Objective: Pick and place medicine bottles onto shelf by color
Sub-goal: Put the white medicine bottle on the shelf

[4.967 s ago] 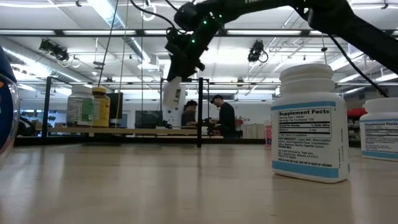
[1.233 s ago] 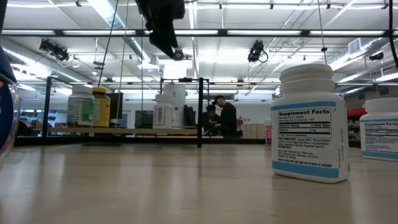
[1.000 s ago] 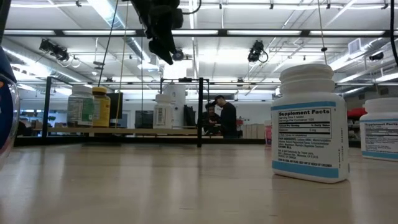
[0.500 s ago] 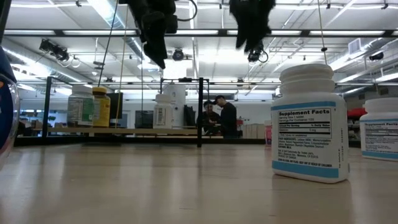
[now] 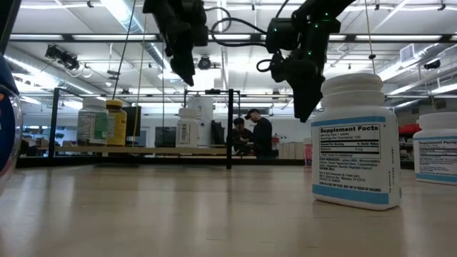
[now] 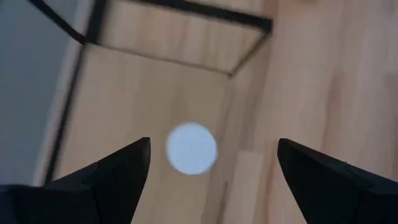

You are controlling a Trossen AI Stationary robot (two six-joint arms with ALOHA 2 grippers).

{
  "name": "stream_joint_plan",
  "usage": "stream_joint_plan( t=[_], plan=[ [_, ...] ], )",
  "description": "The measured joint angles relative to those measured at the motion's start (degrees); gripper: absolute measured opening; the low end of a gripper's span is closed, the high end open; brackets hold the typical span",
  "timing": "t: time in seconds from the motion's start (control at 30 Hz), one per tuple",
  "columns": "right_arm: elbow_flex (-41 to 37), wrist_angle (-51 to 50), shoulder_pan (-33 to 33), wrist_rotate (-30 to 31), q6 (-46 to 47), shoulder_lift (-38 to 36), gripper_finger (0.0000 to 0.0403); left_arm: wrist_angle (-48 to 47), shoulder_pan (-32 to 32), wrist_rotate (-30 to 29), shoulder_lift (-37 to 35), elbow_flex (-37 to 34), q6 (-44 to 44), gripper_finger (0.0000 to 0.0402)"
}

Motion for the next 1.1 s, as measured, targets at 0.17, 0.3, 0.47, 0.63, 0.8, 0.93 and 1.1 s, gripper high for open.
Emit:
stream_joint_plan(
  t=[0.17,0.3,0.47,0.63,0.8,0.93,1.1],
  plan=[
    [-0.03,1.88,1.97,0.0,4.95,-0.04,0.0291,-1.94,-0.76,-0.78,3.79,-0.05,2.34,0.0355],
    [-0.03,1.88,4.25,0.18,7.64,-0.04,0.0291,0.22,-0.82,-2.63,4.44,-0.04,2.68,0.0355],
    [-0.03,1.88,6.74,2.29,9.73,-0.04,0.0291,-0.17,-0.82,-4.72,6.49,-0.02,2.81,0.0355],
    [-0.03,1.9,7.54,2.96,10.51,-0.04,0.0291,-1.61,-1.01,-4.78,9.24,-0.04,2.79,0.0355],
    [-0.03,1.87,7.55,2.97,10.71,-0.06,0.0291,-1.82,-1.13,-5.53,10.68,-0.07,2.37,0.0355],
    [-0.03,1.86,7.55,2.95,10.7,-0.06,0.0291,-2.07,-1.12,-5.96,10.99,-0.04,1.51,0.0355],
    [-0.03,1.81,7.55,2.95,10.51,-0.07,0.0291,-1.98,-1.14,-5.95,11.18,-0.04,0.79,0.0329]
  ],
)
